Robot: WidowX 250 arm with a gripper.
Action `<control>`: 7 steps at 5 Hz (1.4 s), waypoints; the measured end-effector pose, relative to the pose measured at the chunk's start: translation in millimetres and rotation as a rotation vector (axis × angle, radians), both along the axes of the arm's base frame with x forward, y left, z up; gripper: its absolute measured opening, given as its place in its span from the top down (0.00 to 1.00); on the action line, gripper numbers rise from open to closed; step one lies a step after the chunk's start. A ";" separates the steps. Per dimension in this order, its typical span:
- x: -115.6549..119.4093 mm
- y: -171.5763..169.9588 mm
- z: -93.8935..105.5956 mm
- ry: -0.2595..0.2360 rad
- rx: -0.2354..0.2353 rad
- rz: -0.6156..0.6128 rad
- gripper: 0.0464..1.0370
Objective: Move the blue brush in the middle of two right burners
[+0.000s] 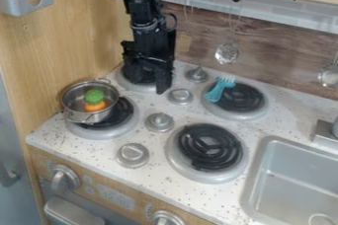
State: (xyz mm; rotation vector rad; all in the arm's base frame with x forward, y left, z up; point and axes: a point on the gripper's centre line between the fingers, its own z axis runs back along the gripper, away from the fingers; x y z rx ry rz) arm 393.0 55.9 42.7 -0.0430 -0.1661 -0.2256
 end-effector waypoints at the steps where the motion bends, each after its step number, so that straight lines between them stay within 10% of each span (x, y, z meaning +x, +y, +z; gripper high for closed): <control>1: -4.2 -1.3 -16.5 0.041 -0.011 0.001 0.04; 2: 4.9 -8.6 -29.8 0.040 -0.018 -0.026 0.04; 6: 61.1 -81.6 -42.8 -0.368 -0.025 -0.025 0.04; 7: 77.8 -83.8 -54.4 -0.374 -0.032 0.026 0.04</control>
